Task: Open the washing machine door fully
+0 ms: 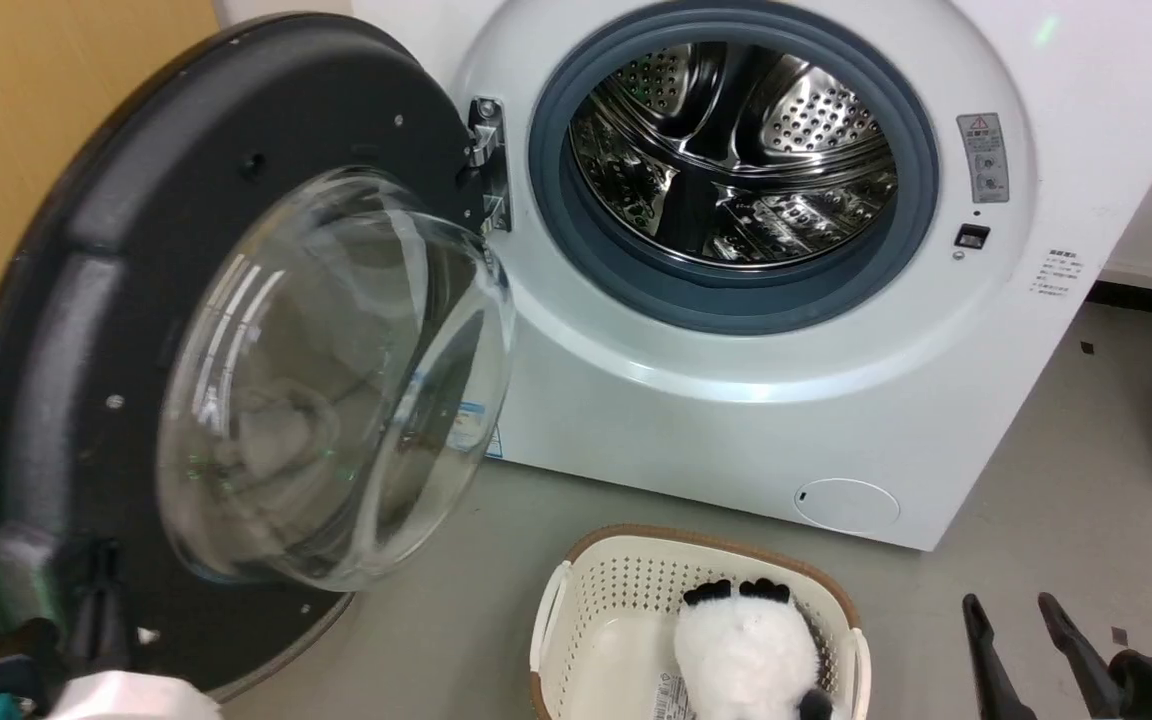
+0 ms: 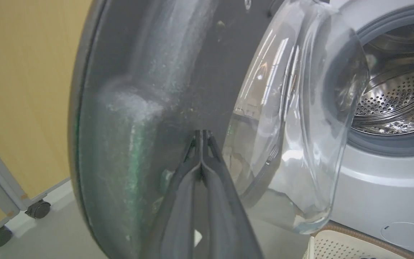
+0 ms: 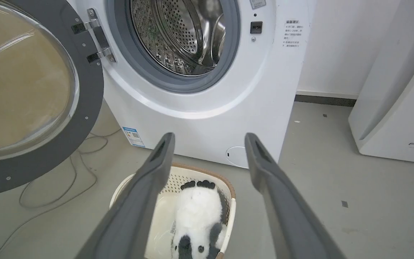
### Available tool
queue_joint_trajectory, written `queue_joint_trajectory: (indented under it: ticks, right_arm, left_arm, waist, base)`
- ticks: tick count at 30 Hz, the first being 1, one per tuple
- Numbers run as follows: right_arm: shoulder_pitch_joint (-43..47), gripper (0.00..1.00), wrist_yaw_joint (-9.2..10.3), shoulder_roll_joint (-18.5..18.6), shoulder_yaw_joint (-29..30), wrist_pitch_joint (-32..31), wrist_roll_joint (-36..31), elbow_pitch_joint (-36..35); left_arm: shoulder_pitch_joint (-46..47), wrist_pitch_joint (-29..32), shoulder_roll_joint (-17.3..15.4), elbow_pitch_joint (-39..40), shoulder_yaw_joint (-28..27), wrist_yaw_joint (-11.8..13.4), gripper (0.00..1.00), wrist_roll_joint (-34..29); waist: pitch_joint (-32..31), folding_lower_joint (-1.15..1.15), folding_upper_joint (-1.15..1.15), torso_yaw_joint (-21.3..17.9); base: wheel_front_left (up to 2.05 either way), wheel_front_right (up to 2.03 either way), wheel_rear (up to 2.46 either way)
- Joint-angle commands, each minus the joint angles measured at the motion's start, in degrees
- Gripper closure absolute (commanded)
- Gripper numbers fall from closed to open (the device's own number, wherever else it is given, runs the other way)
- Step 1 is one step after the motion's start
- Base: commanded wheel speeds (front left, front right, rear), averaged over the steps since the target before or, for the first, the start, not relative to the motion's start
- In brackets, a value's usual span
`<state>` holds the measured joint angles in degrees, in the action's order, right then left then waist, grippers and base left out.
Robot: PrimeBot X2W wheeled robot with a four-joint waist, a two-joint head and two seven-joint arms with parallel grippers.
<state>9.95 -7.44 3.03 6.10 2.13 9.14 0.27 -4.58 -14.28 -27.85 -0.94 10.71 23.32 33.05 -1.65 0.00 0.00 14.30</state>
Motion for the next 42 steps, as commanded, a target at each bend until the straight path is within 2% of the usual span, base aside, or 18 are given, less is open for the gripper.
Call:
queue_joint_trajectory:
  ticks: [1, 8, 11, 14, 21, 28, 29, 31, 32, 38, 42]
  right_arm:
    - [0.17, 0.00, -0.05, -0.15, -0.09, 0.15, 0.33, 0.02]
    - [0.23, 0.00, -0.05, -0.15, 0.20, 0.25, 0.53, 0.11]
    - [0.05, 0.00, -0.05, -0.15, 0.08, 0.17, 0.49, 0.20]
    - [-0.21, 0.00, -0.05, -0.15, -0.12, 0.06, 0.31, 0.24]
    - [-0.46, 0.00, -0.05, -0.15, -0.72, 0.30, 0.57, 0.60]
    - [-0.29, 0.00, -0.05, -0.15, -0.88, 0.71, 0.39, 0.85]
    - [-0.29, 0.00, -0.05, -0.15, -0.96, 0.64, 0.31, 0.86]
    - [-0.30, 0.00, -0.05, -0.15, -1.09, 0.45, 0.06, 0.75]
    - [-0.31, 0.00, -0.05, -0.15, -0.99, 0.36, -0.28, 0.47]
    - [-0.33, 0.00, -0.05, -0.15, -1.17, -0.23, -1.49, -0.58]
    - [-0.43, 0.00, -0.05, -0.15, -1.43, -0.64, -2.37, -1.41]
  left_arm:
    - [0.74, -0.52, -0.26, -1.28, -1.28, -0.60, 1.00, 0.01]
    - [2.43, -0.70, 1.56, -6.62, -7.90, -4.89, 1.00, -1.91]
    - [3.68, -0.71, 2.21, -8.94, -9.92, -7.36, 1.00, -3.00]
    - [4.36, -0.71, 3.69, -9.77, -11.15, -8.74, 1.00, -4.63]
    - [0.30, -0.71, 9.68, -8.51, -14.10, -10.66, 1.00, -6.95]
    - [-6.67, -0.72, 16.16, -3.40, -12.03, -12.31, 1.00, -9.23]
    - [-7.50, -0.72, 16.81, -2.59, -11.14, -12.54, 0.98, -9.86]
    - [-8.85, -0.72, 18.05, -1.44, -9.44, -12.91, 0.38, -10.67]
    - [-9.70, -0.72, 19.14, -0.34, -7.91, -12.82, 0.00, -11.70]
    - [-9.41, -0.72, 21.48, 0.94, -3.68, -12.33, 0.00, -14.50]
    - [-8.22, -0.72, 21.88, 0.06, -2.13, -12.70, 0.00, -15.35]
  waist:
    - [0.00, 0.00, 0.00, -0.29]
    - [0.32, 0.00, 0.00, -0.67]
    - [0.56, 0.00, 0.00, -0.54]
    - [0.60, 0.00, 0.00, -0.56]
    - [0.22, 0.00, 0.00, -1.55]
    - [-0.17, 0.00, 0.00, -2.55]
    - [-0.25, 0.00, 0.00, -2.68]
    - [-0.40, 0.00, 0.00, -3.02]
    - [-0.58, 0.00, 0.00, -3.36]
    - [-1.12, 0.00, 0.00, -5.42]
    - [-1.18, 0.00, 0.00, -7.04]
  base:
    - [0.00, 0.00, 0.00]
    - [0.00, 0.00, 0.00]
    - [0.00, 0.00, 0.00]
    - [0.00, 0.00, 0.00]
    - [0.00, 0.00, 0.00]
    - [0.00, 0.00, 0.00]
    - [0.00, 0.00, 0.00]
    - [0.00, 0.00, 0.00]
    - [0.00, 0.00, 0.00]
    - [0.00, 0.00, 0.00]
    - [0.00, 0.00, 0.00]
